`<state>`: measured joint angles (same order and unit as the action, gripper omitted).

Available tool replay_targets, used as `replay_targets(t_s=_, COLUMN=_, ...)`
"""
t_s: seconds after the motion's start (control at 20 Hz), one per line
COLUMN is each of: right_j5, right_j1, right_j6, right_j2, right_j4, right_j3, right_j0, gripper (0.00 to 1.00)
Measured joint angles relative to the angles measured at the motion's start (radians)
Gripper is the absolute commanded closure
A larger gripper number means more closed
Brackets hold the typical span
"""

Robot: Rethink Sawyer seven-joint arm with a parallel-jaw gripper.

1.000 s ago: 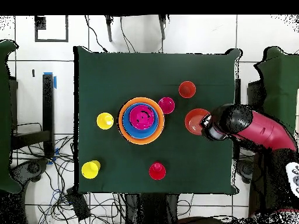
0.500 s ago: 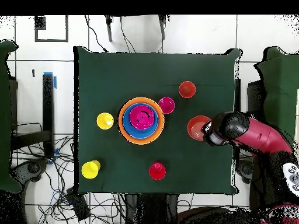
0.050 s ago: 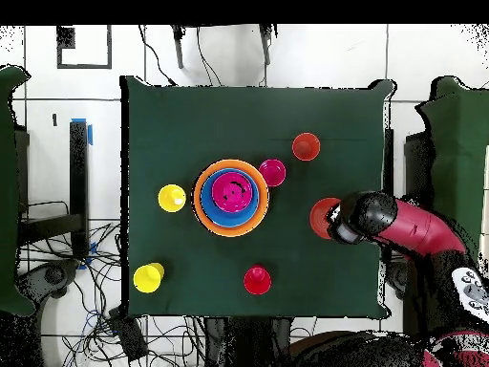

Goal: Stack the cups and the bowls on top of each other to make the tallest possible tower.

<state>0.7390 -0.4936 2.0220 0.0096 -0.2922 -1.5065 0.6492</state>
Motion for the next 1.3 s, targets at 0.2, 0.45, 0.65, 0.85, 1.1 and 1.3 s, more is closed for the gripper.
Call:
replay_targets(t_s=0.2, right_j5=-0.008, right_j1=0.001, right_j6=0.0, right_j2=-0.003, right_j4=0.0, right_j3=-0.005, right_j0=-0.002, gripper=0.0)
replay_targets(t_s=0.45, right_j5=-0.008, right_j1=0.001, right_j6=0.0, right_j2=-0.003, right_j4=0.0, right_j3=-0.005, right_j0=-0.002, gripper=0.0)
replay_targets(t_s=0.65, right_j5=-0.008, right_j1=0.001, right_j6=0.0, right_j2=-0.003, right_j4=0.0, right_j3=-0.005, right_j0=-0.006, gripper=0.0)
replay_targets(t_s=0.85, right_j5=-0.008, right_j1=0.001, right_j6=0.0, right_j2=-0.003, right_j4=0.0, right_j3=0.001, right_j0=-0.019, gripper=0.0)
replay_targets(t_s=1.1, right_j5=-0.008, right_j1=0.014, right_j6=0.0, right_j2=-0.005, right_j4=0.0, right_j3=0.029, right_j0=-0.057, gripper=0.0)
replay_targets(t_s=1.3, right_j5=-0.008, right_j1=0.039, right_j6=0.0, right_j2=-0.011, right_j4=0.001, right_j3=0.071, right_j0=-0.109, gripper=0.0)
